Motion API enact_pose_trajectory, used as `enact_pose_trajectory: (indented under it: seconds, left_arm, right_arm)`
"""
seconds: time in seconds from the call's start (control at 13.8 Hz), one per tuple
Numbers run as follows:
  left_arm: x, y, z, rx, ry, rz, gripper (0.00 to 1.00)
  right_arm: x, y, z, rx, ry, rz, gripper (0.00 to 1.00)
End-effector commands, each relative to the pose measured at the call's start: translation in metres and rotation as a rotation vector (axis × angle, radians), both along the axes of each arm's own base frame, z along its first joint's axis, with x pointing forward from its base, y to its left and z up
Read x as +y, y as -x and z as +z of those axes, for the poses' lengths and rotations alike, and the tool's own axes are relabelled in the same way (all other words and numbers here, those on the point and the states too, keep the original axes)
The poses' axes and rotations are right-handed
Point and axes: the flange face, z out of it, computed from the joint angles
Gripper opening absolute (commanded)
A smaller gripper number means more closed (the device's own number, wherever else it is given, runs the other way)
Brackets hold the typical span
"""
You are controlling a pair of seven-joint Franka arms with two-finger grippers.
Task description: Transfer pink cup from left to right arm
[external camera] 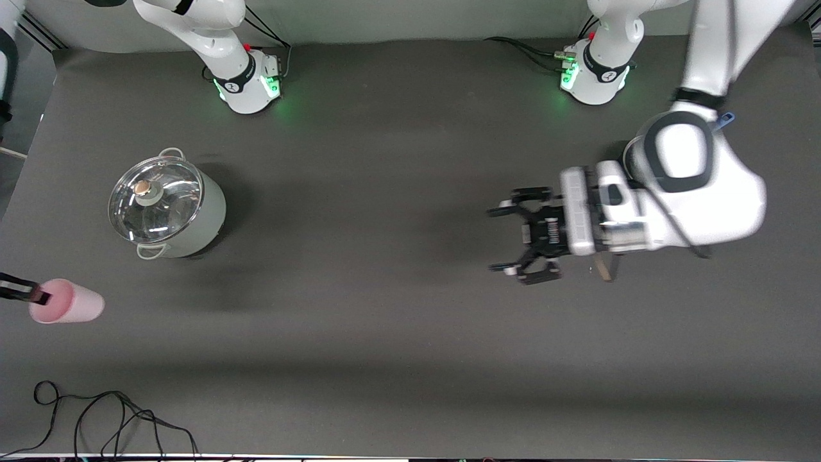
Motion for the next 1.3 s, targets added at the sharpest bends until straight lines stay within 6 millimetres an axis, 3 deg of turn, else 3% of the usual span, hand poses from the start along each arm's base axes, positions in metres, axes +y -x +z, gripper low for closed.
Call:
enact_pose_trajectory:
  seconds: [0.0, 0.22, 0.36, 0.58, 0.8, 0.87, 0.94, 1.01, 1.09, 1.23]
  left_arm:
    - [0.037, 0.013, 0.027, 0.093, -0.093, -0.065, 1.00]
    - [0.075, 0.032, 0.061, 0.188, -0.194, -0.064, 1.00]
    - [0.084, 0.044, 0.089, 0.280, -0.343, -0.049, 1.00]
    - [0.100, 0.058, 0.148, 0.373, -0.596, 0.105, 1.00]
    - [0.109, 0.076, 0.175, 0.490, -0.833, 0.251, 1.00]
    - [0.112, 0.082, 0.182, 0.526, -0.909, 0.316, 1.00]
    - [0.112, 0.092, 0.191, 0.553, -0.974, 0.380, 1.00]
    - [0.112, 0.099, 0.196, 0.573, -1.031, 0.455, 1.00]
    - [0.108, 0.106, 0.206, 0.562, -1.078, 0.521, 1.00]
    - [0.096, 0.116, 0.215, 0.520, -1.182, 0.630, 1.00]
  right_arm:
    - [-0.001, 0.007, -0.057, 0.007, 0.000, 0.163, 0.00]
    - [-0.003, 0.008, -0.139, 0.060, 0.003, 0.277, 0.00]
    - [-0.008, 0.002, -0.173, 0.059, 0.015, 0.294, 0.00]
    - [-0.015, -0.004, -0.212, 0.032, 0.039, 0.331, 0.00]
    - [-0.016, -0.006, -0.228, 0.022, 0.032, 0.328, 0.00]
    - [-0.014, -0.007, -0.232, 0.016, 0.030, 0.329, 0.09]
    - [-0.014, -0.007, -0.232, 0.016, 0.030, 0.329, 0.35]
    - [-0.014, -0.009, -0.229, 0.010, 0.032, 0.331, 0.74]
    - [-0.014, -0.011, -0.228, 0.007, 0.033, 0.331, 0.99]
    - [-0.015, -0.011, -0.226, 0.007, 0.033, 0.329, 0.99]
